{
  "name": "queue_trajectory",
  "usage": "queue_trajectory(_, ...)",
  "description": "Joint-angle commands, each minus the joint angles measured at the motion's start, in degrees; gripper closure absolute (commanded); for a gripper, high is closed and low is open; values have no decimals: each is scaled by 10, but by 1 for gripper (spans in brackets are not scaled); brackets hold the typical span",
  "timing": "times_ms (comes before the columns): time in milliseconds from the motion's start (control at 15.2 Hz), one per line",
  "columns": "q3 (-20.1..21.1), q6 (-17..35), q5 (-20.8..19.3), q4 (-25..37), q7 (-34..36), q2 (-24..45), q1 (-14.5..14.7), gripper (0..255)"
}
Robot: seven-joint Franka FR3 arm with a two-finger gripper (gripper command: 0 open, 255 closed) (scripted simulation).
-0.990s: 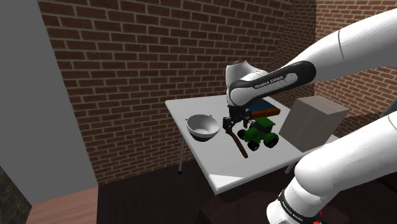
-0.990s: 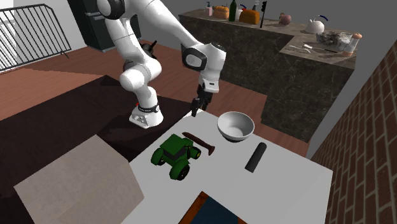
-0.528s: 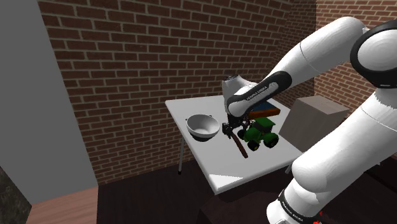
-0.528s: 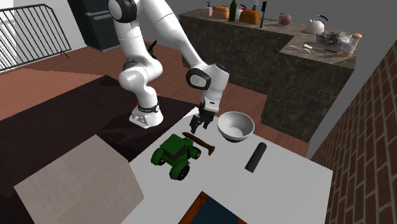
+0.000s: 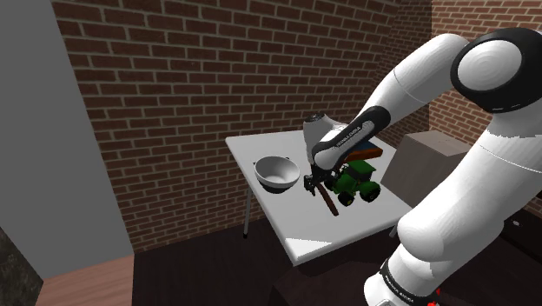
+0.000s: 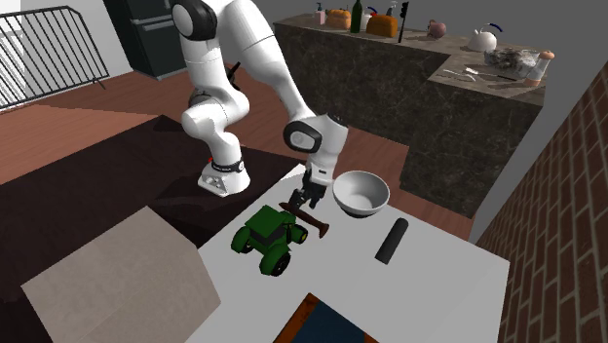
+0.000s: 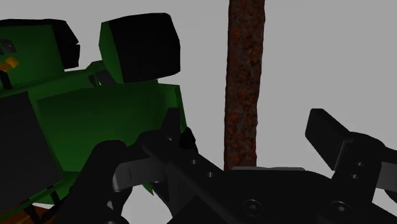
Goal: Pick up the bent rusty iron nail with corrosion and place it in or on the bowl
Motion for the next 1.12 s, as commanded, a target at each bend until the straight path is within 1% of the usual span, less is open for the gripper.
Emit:
queue_trajectory(0, -1, 5, -3, -2, 3, 3, -1, 0)
queue_trajectory(396, -1, 5, -3, -2, 3, 3, -1, 0)
queue_trajectory(462, -1, 5, -3, -2, 3, 3, -1, 255)
queue_trajectory(1056, -1, 5, -3, -2, 3, 3, -1, 255)
